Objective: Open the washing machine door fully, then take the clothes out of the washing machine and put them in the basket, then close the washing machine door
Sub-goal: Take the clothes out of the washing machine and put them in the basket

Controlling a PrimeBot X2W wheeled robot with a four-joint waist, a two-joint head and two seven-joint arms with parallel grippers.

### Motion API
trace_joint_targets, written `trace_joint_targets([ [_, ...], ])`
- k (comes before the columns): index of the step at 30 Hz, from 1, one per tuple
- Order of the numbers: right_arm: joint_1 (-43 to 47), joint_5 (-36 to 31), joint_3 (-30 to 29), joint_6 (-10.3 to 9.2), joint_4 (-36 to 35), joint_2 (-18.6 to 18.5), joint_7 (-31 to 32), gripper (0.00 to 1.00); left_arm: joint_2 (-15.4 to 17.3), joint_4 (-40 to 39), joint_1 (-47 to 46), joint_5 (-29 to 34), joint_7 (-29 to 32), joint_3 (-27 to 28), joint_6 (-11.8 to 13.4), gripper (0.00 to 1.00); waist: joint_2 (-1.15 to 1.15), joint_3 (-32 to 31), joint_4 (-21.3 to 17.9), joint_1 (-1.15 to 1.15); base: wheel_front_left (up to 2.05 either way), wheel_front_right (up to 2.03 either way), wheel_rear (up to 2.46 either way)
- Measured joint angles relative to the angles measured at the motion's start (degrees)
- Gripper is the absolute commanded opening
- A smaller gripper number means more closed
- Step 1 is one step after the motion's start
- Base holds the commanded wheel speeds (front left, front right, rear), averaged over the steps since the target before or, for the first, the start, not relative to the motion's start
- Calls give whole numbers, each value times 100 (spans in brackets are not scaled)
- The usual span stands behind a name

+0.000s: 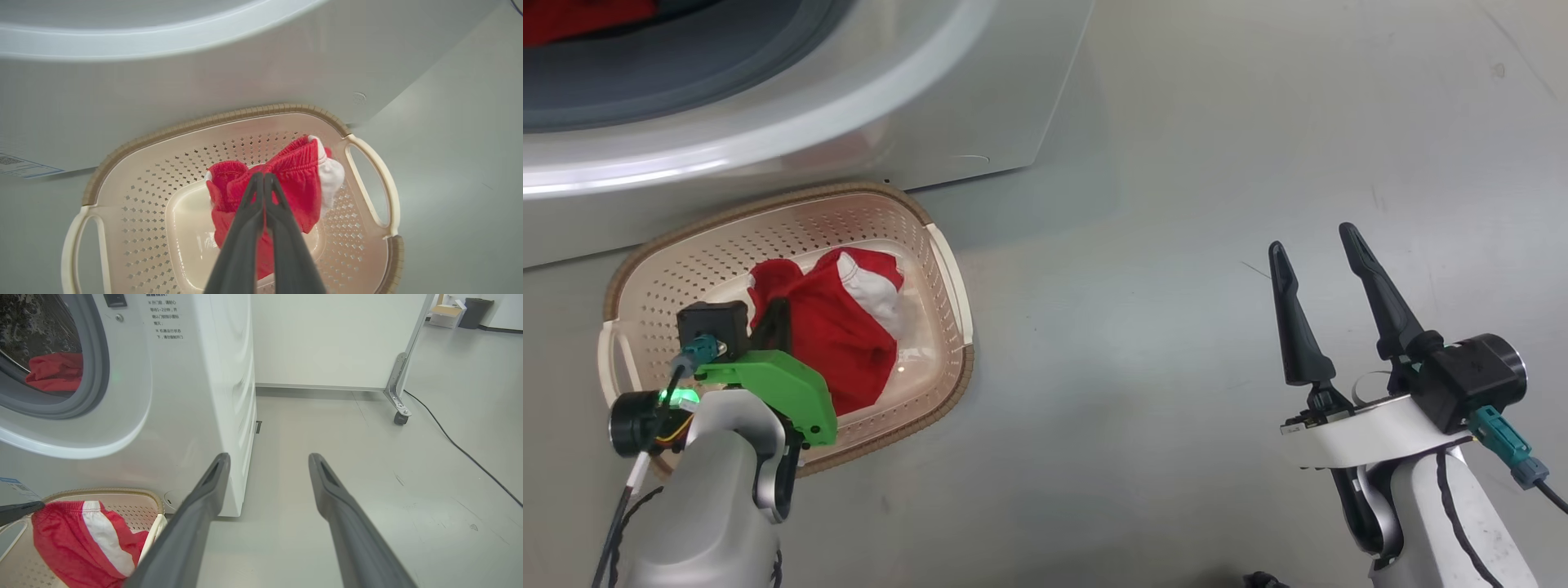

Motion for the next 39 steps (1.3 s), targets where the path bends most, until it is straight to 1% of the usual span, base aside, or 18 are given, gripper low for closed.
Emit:
trace_joint_targets([
  [10,-62,32,8,3,83,11,0,100,74,639,-299,-80,-13,81,-56,0,0,65,-60,0,0,0,0],
  [11,-66,34,7,10,96,13,0,100,74,682,-318,-80,-58,87,-56,27,0,59,-59,0,0,0,0],
  [13,-77,35,-12,11,124,16,0,100,65,827,-374,-81,-208,91,-71,100,0,16,-40,0,0,0,0],
  [22,-79,31,-64,11,245,30,-1,100,1,917,-417,-93,-958,152,-118,100,0,-233,93,0,0,0,0],
  [31,-60,-25,-169,11,417,25,0,100,-122,684,-410,-63,-1069,79,-203,100,0,-616,334,0,0,0,0],
  [35,-43,-33,-171,15,500,9,0,100,-133,427,-382,-63,-1069,119,-272,100,0,-837,445,0,0,0,0],
  [39,-40,-69,-172,18,497,8,0,100,-142,-293,-292,-18,-1063,309,-297,100,0,-1086,548,0,0,0,0],
])
